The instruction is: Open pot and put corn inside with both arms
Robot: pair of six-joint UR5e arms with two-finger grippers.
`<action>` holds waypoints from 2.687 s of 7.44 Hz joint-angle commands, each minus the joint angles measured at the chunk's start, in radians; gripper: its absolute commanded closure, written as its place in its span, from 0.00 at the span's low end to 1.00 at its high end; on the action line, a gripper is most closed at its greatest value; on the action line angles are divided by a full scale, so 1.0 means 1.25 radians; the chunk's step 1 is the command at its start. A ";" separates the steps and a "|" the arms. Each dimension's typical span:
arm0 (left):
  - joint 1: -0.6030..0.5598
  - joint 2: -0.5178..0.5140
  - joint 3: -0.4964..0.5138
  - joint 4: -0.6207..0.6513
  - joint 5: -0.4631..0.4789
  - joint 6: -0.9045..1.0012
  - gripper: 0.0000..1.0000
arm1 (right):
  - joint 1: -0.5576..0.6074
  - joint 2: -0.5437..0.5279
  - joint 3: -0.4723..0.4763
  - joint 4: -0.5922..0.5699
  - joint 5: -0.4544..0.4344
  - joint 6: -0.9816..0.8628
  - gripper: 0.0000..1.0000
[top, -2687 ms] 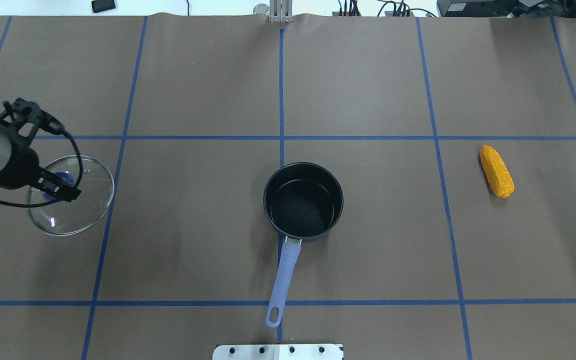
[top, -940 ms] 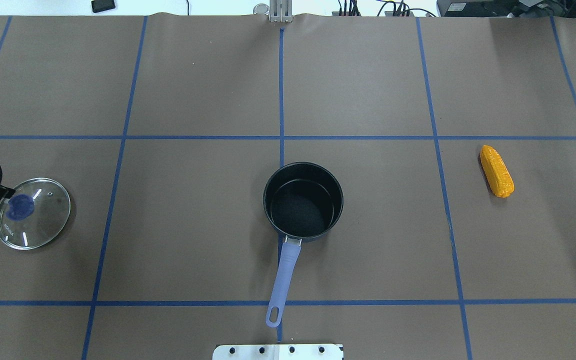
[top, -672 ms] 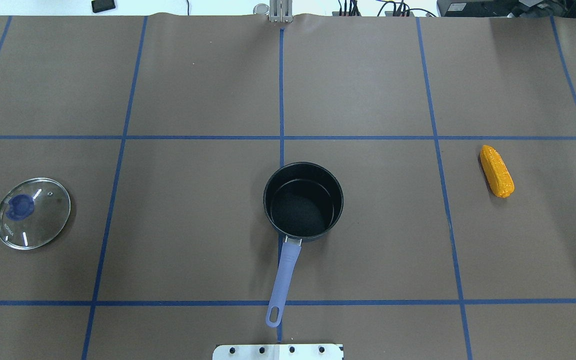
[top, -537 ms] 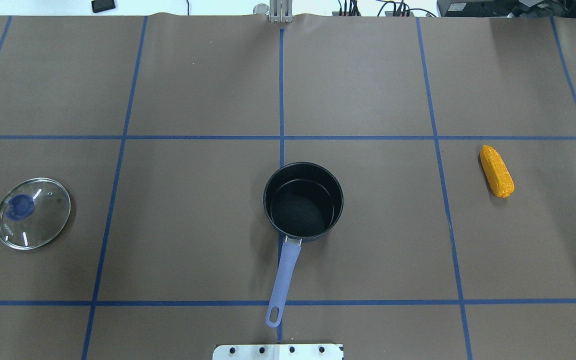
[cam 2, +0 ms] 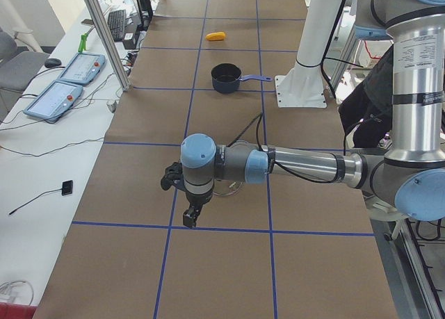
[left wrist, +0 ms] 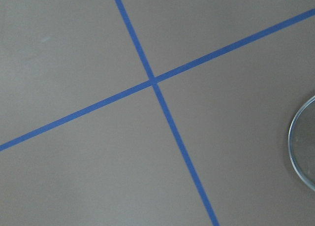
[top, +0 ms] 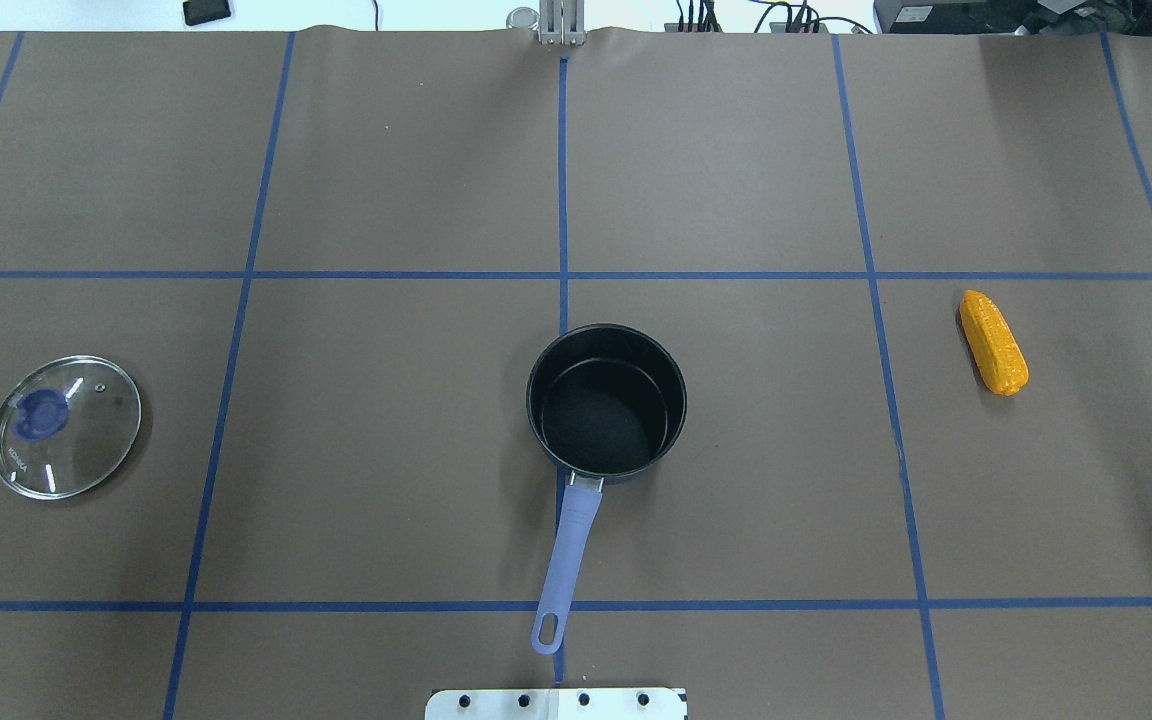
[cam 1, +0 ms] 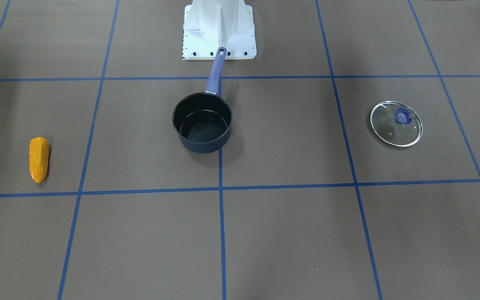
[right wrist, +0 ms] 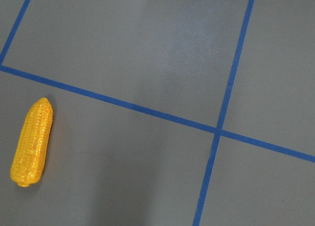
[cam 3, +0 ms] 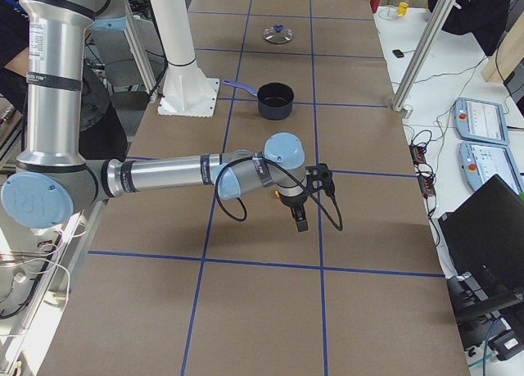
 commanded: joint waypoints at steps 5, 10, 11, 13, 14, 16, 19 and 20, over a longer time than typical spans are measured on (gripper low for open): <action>-0.018 0.011 0.002 -0.063 -0.028 -0.063 0.02 | -0.370 0.034 -0.026 0.231 -0.267 0.470 0.00; -0.016 0.010 0.001 -0.064 -0.028 -0.061 0.02 | -0.452 0.129 -0.183 0.332 -0.327 0.482 0.17; -0.016 0.010 0.001 -0.064 -0.028 -0.061 0.02 | -0.463 0.129 -0.197 0.333 -0.334 0.481 0.23; -0.016 0.010 0.001 -0.064 -0.028 -0.061 0.02 | -0.473 0.128 -0.197 0.333 -0.350 0.480 0.62; -0.016 0.010 0.001 -0.064 -0.028 -0.061 0.02 | -0.473 0.130 -0.196 0.332 -0.346 0.479 0.99; -0.016 0.010 0.001 -0.064 -0.028 -0.061 0.02 | -0.473 0.144 -0.152 0.324 -0.335 0.480 1.00; -0.015 0.010 0.001 -0.064 -0.029 -0.061 0.02 | -0.479 0.276 -0.117 0.282 -0.329 0.590 1.00; -0.015 0.010 0.001 -0.064 -0.028 -0.061 0.02 | -0.519 0.321 -0.094 0.263 -0.332 0.697 1.00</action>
